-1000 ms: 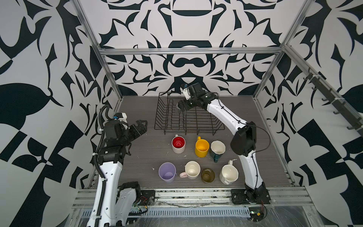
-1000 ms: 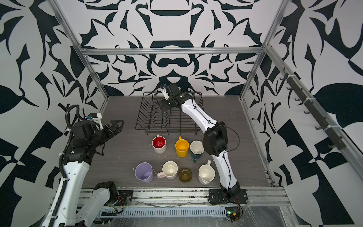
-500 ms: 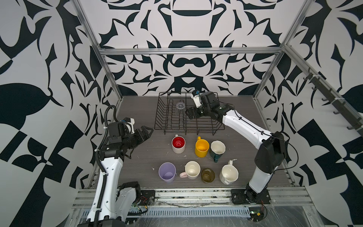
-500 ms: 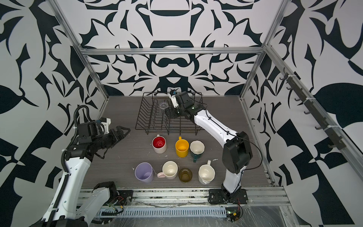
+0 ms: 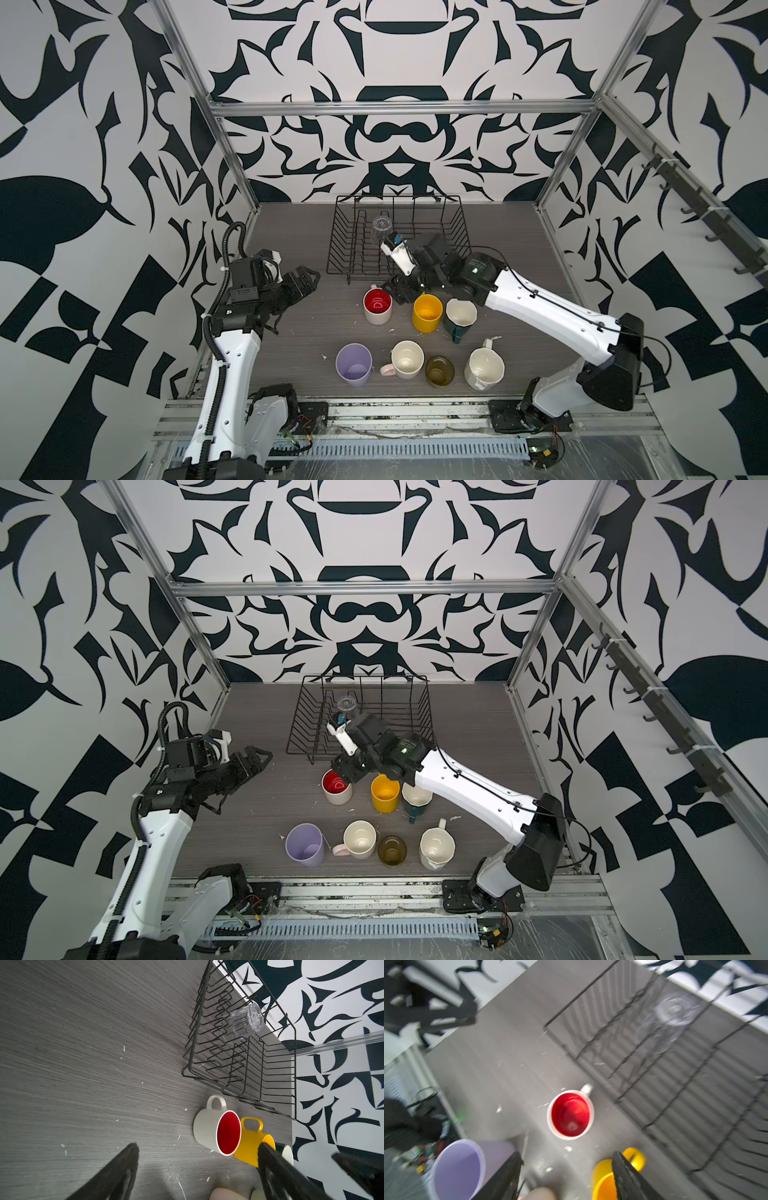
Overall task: Load the cups into the dish rack
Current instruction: 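Move the right gripper down into the lavender cup on the table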
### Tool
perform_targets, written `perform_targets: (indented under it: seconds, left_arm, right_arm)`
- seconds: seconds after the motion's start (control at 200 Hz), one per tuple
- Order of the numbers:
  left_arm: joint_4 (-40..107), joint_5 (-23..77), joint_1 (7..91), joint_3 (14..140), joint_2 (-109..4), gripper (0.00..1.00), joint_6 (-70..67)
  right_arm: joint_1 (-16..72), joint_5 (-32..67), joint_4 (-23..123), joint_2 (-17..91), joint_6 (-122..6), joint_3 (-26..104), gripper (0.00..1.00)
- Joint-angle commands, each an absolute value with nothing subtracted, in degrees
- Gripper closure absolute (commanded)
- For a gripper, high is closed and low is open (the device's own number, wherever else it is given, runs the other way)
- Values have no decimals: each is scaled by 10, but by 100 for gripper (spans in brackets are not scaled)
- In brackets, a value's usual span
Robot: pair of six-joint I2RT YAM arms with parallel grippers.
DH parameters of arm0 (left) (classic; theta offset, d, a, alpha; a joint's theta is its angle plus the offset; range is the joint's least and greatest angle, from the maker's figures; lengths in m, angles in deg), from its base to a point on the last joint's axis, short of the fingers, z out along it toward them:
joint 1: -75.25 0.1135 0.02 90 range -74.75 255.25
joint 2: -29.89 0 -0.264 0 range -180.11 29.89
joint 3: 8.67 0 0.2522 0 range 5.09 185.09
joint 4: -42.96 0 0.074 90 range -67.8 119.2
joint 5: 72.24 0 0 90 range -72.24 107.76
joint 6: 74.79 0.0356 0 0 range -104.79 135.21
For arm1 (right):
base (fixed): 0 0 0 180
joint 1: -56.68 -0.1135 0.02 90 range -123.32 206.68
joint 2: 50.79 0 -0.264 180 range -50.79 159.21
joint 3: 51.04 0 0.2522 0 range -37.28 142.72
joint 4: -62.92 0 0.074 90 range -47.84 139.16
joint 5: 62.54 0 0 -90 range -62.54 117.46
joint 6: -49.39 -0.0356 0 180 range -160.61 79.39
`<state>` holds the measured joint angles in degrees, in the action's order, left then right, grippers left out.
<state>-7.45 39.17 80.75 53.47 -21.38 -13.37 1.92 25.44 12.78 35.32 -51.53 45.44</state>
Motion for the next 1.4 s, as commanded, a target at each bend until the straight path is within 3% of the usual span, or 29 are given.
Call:
perform_targets:
  seconds: [0.0, 0.275, 0.805, 1.105, 1.4]
  left_arm:
    - [-60, 340, 807, 526, -207, 7, -136]
    - [-28, 291, 807, 520, -187, 3, -142]
    - [-10, 278, 808, 508, -180, 1, -148]
    - [-10, 260, 808, 511, -164, 1, -148]
    - [-6, 234, 808, 506, -151, 1, -152]
  right_arm:
    - [-17, 274, 88, 352, -566, 444, 31]
    - [-102, 270, 102, 377, -641, 406, 40]
    - [-160, 261, 107, 458, -659, 439, 43]
    - [-166, 269, 86, 514, -648, 489, 60]
    - [-166, 270, 92, 518, -643, 489, 91]
